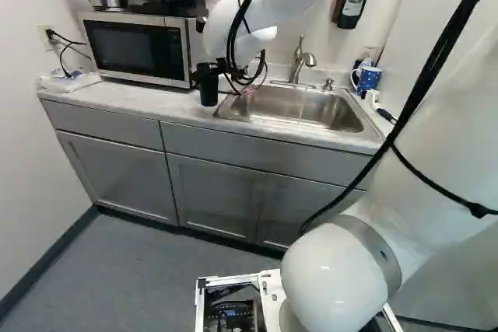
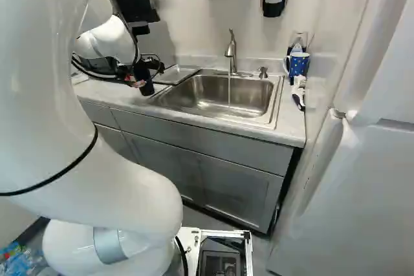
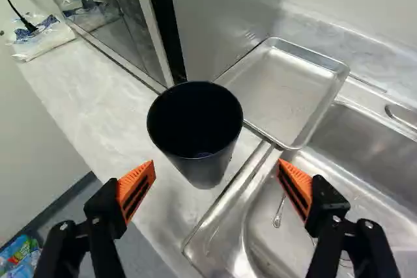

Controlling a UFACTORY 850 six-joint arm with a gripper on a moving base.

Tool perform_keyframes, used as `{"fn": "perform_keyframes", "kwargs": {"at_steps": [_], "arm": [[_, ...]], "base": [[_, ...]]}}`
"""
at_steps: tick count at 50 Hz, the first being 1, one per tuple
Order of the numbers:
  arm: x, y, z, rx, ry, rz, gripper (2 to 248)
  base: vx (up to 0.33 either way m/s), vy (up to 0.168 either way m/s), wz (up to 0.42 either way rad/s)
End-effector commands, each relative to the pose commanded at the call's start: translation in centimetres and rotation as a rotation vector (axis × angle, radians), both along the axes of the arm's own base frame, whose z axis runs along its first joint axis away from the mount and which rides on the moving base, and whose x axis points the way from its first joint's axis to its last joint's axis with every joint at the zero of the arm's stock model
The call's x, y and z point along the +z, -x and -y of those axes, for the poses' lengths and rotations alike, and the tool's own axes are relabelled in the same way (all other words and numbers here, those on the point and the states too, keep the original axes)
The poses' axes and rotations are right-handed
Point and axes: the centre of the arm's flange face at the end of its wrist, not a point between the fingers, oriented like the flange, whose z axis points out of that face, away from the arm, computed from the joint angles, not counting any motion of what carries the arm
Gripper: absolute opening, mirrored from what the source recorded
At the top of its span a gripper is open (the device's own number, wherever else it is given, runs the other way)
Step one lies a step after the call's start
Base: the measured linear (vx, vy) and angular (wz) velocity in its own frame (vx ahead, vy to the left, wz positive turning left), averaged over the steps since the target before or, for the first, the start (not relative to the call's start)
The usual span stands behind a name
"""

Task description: Rinse the cup and place it in the tray

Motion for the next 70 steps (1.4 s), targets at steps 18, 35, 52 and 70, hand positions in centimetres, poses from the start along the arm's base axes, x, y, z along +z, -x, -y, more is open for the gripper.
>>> {"fn": "perform_keyframes", "kwargs": {"at_steps": [18,35,52,70], "arm": [[-1.3,-0.9,-0.4,0.003,-0.023,0.058,247],[-2.4,-0.9,-1.0,0.015,-0.047,0.116,247],[-3.5,-1.0,-1.3,0.023,-0.070,0.177,247],[-4.4,-1.5,-1.6,0.031,-0.100,0.259,247]], "base": [[0.000,0.000,0.000],[0.000,0.000,0.000],[0.000,0.000,0.000],[0.000,0.000,0.000]]}}
